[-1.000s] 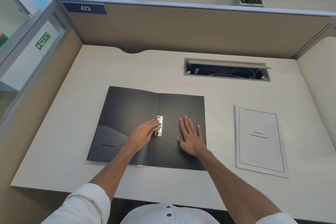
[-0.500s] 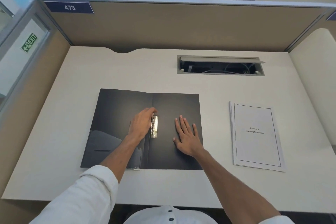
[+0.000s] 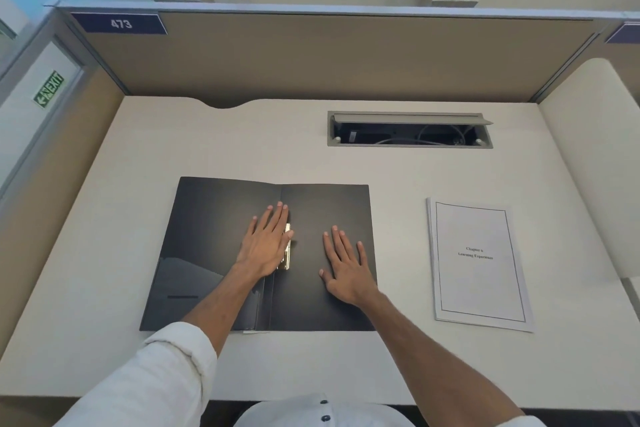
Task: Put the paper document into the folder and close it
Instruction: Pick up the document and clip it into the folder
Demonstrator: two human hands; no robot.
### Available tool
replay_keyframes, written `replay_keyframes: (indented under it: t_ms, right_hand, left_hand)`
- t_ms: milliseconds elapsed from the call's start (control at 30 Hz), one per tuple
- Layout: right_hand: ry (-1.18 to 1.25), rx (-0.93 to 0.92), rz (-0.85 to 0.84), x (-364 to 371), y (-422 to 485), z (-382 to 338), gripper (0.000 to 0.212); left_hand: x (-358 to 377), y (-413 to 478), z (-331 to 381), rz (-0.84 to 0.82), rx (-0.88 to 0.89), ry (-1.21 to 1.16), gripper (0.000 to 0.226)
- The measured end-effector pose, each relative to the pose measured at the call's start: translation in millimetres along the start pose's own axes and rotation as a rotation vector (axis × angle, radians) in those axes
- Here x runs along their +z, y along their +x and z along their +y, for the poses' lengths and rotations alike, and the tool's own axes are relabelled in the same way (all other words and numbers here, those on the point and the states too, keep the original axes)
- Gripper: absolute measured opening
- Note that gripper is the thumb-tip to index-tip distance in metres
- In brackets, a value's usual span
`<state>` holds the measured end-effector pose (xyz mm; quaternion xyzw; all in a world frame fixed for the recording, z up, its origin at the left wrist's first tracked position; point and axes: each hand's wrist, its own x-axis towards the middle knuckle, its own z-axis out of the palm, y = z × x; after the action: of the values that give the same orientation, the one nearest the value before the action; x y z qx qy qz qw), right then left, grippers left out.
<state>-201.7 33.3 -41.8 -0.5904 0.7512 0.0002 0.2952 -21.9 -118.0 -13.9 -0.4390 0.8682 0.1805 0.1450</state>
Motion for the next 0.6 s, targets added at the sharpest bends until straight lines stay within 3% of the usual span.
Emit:
replay_keyframes:
  t_ms: [133, 300, 600]
  right_hand:
    - [0.060, -0.033, 0.003, -6, -2, 5, 0.086]
    - [0.079, -0.043, 0.175, -19, -20, 38, 0.078]
    - [0.185, 0.380, 0.538, -64, -73, 157, 0.062]
  left_hand:
    - [3, 8, 22, 0.057, 0.023, -0.053, 0.068]
    - [2, 22, 73, 0.104, 0.116, -0.106, 0.067]
    - [17, 45, 214, 0.016, 0.332, -0.138, 0.067]
